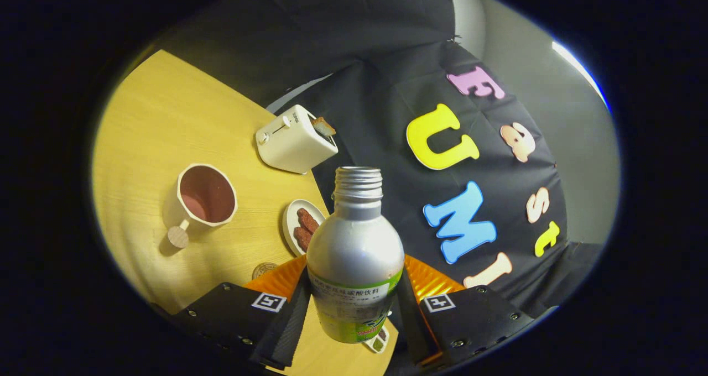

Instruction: Take the bottle from table, then pour the juice into the cup, finally place the bottle on the coaster

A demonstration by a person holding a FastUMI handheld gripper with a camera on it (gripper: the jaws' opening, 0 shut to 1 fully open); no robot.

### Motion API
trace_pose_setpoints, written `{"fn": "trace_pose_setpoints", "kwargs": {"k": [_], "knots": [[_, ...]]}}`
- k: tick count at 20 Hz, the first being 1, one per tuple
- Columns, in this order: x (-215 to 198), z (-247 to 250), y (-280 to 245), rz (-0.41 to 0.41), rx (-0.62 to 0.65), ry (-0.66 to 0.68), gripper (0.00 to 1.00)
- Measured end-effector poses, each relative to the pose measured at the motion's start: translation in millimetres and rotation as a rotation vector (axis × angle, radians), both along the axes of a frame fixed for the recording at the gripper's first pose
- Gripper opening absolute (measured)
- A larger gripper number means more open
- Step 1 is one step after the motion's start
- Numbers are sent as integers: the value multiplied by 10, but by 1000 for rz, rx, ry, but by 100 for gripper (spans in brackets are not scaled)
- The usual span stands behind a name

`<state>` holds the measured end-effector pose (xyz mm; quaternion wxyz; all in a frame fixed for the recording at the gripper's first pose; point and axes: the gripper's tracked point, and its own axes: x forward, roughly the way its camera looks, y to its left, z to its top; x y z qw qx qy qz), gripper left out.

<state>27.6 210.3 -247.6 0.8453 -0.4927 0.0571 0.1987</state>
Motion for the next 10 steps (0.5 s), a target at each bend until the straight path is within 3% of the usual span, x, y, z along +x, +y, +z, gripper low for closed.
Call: {"fn": "trace_pose_setpoints", "kwargs": {"k": [10], "knots": [[114,-56,-491,-151,399,261,75]]}}
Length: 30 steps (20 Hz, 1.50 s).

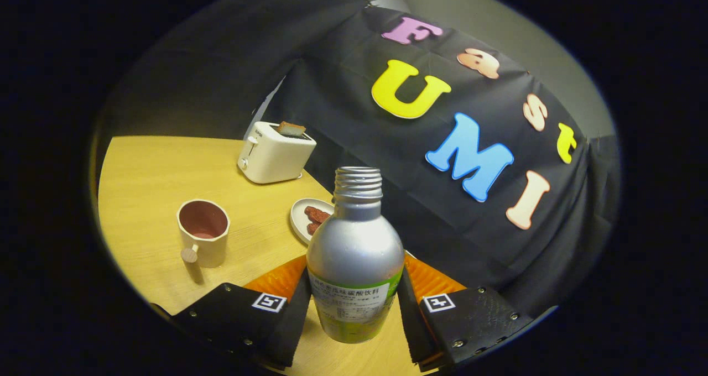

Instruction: Take the bottle from table, then pour the juice into the cup, finally place the bottle on the coaster

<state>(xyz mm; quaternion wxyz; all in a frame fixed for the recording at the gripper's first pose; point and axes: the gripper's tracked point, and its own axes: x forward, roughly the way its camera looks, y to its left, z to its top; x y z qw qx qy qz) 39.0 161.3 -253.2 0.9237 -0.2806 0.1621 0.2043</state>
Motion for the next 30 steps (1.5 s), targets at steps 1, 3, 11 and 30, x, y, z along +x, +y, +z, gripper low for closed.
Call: {"fn": "trace_pose_setpoints", "kwargs": {"k": [1,3,11,30], "knots": [[7,-16,-46,-13,39,22,75],[112,33,-80,-30,114,62,75],[223,573,70,57,487,84,75],[594,720,99,-95,668,43,74]]}}
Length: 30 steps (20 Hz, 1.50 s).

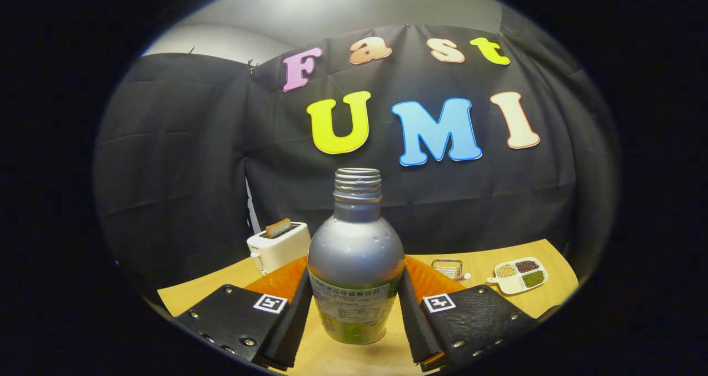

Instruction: Take the bottle from table, then pour the juice into the cup, finally place the bottle on the coaster

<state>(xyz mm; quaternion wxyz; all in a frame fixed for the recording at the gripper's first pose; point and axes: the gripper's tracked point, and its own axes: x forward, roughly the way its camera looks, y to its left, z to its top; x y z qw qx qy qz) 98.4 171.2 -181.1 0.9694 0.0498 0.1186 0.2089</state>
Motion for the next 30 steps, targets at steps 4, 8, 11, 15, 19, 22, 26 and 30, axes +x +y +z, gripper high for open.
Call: {"fn": "trace_pose_setpoints", "kwargs": {"k": [4,8,11,15,19,22,26,30], "knots": [[100,-80,63,7,-22,-10,75],[203,-250,134,5,-24,-6,75],[249,-394,147,-4,-21,2,75],[305,-655,195,-6,-47,9,75],[388,-943,251,-20,-60,11,75],[458,-1156,302,-25,-69,20,75],[501,-1430,313,-29,-82,46,75],[535,-1528,346,-26,-81,57,75]]}}
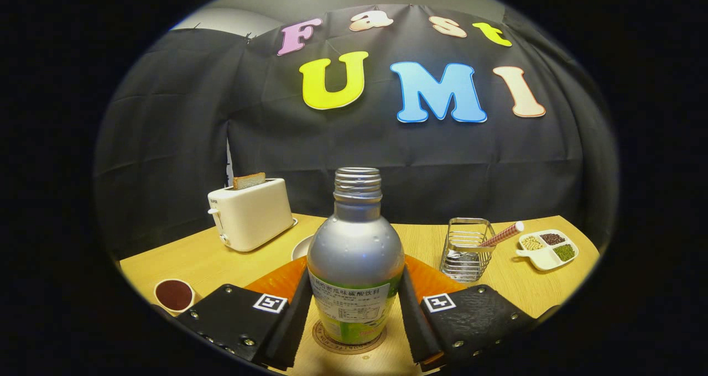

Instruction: Take the bottle from table, then pour the juice into the cup, finally place the bottle on the coaster

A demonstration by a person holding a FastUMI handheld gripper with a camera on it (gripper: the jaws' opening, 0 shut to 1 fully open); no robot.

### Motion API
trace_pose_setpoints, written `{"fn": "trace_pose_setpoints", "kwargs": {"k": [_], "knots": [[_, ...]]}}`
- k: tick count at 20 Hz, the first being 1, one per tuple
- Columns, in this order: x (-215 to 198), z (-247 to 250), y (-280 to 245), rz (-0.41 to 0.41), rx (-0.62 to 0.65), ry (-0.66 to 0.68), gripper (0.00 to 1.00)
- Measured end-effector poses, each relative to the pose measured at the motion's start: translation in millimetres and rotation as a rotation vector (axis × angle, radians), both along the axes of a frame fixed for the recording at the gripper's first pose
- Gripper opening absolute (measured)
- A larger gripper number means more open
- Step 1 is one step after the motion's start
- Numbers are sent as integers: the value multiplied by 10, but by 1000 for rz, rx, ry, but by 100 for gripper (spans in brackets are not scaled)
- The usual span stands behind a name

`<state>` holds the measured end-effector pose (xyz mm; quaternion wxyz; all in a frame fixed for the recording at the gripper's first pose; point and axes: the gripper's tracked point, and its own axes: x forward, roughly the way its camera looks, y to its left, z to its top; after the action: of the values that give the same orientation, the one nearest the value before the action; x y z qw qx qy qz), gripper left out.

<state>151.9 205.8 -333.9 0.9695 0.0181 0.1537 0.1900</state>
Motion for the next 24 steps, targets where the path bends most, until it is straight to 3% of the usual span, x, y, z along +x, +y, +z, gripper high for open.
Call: {"fn": "trace_pose_setpoints", "kwargs": {"k": [15,17,19,24], "knots": [[-14,-222,48,0,-20,-26,75],[-58,-203,91,20,-4,-21,79],[-83,-114,92,18,1,-28,99],[-115,547,-77,-80,-2,-102,97]]}}
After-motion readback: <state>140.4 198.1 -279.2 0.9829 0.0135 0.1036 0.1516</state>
